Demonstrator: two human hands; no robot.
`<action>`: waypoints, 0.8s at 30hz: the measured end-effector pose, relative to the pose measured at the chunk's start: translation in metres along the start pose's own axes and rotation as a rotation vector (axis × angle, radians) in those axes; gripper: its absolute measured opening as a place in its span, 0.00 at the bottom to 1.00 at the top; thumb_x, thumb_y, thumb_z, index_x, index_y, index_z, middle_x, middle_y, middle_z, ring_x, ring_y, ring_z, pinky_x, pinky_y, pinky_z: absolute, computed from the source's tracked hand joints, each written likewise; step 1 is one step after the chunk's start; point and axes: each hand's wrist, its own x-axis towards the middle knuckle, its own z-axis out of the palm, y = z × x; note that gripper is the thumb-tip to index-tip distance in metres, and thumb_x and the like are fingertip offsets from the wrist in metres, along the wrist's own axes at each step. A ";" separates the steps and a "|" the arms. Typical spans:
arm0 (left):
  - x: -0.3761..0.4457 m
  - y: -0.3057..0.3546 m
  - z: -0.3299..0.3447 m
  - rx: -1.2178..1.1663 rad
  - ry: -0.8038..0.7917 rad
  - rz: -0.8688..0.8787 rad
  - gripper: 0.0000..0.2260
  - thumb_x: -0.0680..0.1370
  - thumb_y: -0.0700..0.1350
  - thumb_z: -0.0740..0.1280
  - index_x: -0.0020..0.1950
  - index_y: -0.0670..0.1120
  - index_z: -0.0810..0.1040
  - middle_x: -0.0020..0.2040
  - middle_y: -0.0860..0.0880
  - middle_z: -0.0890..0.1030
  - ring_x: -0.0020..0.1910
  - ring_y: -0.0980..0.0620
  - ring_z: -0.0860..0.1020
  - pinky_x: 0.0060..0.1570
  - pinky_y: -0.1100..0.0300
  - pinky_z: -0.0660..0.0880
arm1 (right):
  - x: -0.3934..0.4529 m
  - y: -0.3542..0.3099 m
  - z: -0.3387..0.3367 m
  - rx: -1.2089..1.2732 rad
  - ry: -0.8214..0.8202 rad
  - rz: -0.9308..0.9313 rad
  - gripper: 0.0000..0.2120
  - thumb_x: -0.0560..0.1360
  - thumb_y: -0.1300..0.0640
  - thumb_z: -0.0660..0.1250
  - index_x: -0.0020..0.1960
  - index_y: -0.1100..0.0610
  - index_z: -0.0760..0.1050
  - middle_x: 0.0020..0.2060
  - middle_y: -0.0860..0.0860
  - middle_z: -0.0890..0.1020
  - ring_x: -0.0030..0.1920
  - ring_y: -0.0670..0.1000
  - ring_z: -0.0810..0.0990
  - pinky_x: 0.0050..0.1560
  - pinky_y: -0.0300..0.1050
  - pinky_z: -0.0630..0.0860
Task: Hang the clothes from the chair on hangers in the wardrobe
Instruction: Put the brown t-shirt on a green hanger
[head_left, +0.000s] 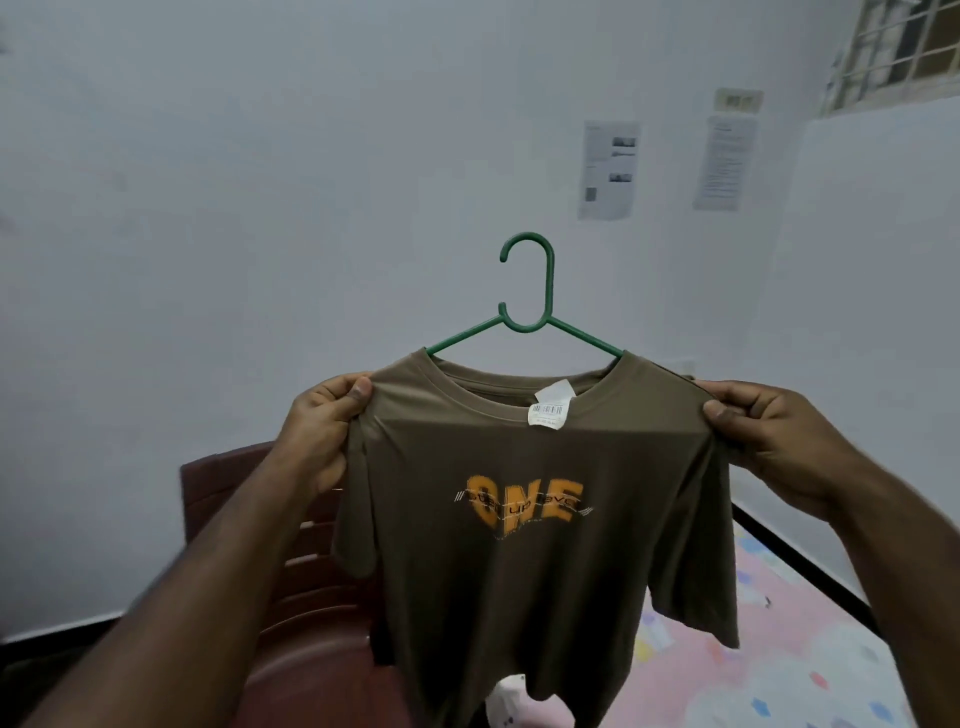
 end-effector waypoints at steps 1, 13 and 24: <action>-0.007 0.008 -0.014 0.007 0.015 -0.001 0.09 0.82 0.41 0.64 0.55 0.39 0.82 0.49 0.40 0.85 0.47 0.47 0.84 0.50 0.52 0.83 | 0.005 0.001 0.014 0.015 -0.015 -0.004 0.46 0.47 0.33 0.83 0.58 0.56 0.82 0.52 0.56 0.86 0.49 0.49 0.85 0.43 0.41 0.82; -0.116 0.099 -0.101 0.257 0.207 0.161 0.10 0.82 0.43 0.64 0.57 0.41 0.82 0.52 0.42 0.84 0.50 0.48 0.82 0.50 0.57 0.82 | 0.047 -0.021 0.117 0.154 -0.278 -0.114 0.38 0.48 0.32 0.82 0.51 0.54 0.86 0.47 0.55 0.87 0.44 0.50 0.85 0.41 0.43 0.82; -0.268 0.152 -0.115 0.286 0.463 0.249 0.13 0.81 0.40 0.63 0.63 0.36 0.79 0.54 0.41 0.83 0.50 0.50 0.82 0.49 0.61 0.81 | 0.025 -0.045 0.194 0.396 -0.643 -0.005 0.15 0.71 0.61 0.65 0.57 0.61 0.79 0.46 0.56 0.87 0.43 0.49 0.86 0.41 0.42 0.83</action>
